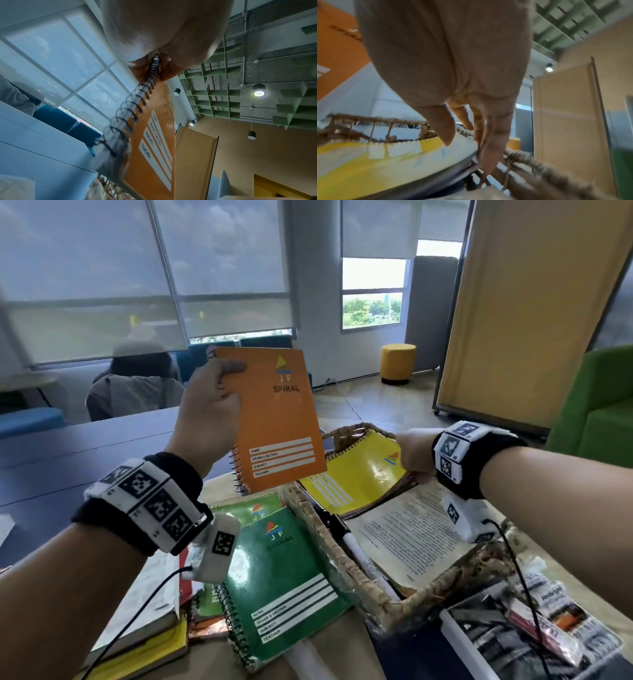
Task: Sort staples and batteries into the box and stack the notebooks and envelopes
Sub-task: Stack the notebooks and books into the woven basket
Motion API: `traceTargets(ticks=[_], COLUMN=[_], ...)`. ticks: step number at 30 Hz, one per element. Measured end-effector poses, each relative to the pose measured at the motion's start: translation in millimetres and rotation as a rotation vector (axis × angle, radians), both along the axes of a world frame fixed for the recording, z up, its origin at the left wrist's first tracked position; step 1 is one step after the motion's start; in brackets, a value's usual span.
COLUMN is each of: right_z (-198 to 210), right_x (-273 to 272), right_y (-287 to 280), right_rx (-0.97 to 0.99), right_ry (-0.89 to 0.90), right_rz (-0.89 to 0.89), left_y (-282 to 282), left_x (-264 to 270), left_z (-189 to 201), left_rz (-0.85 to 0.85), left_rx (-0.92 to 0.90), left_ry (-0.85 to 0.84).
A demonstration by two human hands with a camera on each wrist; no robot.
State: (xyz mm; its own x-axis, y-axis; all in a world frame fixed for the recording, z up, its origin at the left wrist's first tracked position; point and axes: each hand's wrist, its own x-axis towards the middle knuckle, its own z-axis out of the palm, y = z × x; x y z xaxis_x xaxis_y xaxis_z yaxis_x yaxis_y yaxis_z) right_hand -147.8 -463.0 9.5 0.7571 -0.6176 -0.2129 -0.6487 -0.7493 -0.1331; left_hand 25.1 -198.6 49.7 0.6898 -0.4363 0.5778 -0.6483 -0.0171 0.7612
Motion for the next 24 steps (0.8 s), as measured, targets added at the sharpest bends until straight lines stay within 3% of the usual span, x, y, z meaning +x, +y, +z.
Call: traceTargets(ticks=[4, 9, 11, 16, 24], right_z=[14.2, 49.4, 60.7, 66.8, 54.0], right_x=[-4.5, -6.7, -8.2, -9.2, -27.3], right_y=[3.8, 30.5, 50.0, 76.2, 87.9], right_rx=[-0.158, 0.28, 0.374, 0.513, 0.582], right_ry=[-0.088, -0.682, -0.806, -1.002, -1.105], right_rz=[-0.003, 0.135, 0.188, 0.184, 0.217], left_y=[-0.3, -3.9, -5.7, -6.3, 10.1], left_x=[-5.4, -21.0, -32.3, -52.0, -69.5], left_z=[2.2, 8.1, 13.5, 23.5, 23.0], left_rz=[-0.038, -0.077, -0.096, -0.111, -0.172], left_rx=[0.023, -0.003, -0.01, -0.038, -0.041], left_ry=[-0.01, -0.093, -0.156, -0.175, -0.201])
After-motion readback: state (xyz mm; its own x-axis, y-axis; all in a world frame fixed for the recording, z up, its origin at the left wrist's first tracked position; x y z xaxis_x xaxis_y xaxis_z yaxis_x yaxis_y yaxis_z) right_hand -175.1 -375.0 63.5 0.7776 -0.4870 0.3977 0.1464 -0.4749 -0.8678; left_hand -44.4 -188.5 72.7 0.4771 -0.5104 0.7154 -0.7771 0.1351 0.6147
